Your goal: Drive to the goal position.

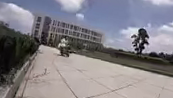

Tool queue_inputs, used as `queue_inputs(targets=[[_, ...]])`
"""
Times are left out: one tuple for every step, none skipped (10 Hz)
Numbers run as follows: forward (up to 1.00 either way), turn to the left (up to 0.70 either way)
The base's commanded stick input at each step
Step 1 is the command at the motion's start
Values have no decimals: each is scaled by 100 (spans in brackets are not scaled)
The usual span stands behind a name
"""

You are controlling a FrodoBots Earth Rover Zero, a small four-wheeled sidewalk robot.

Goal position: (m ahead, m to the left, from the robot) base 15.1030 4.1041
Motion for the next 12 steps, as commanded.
queue_inputs(targets=[[1,0],[64,0],[70,0],[70,0],[70,0],[70,-17],[70,-18],[70,-5],[70,0],[70,0],[70,0],[70,0]])
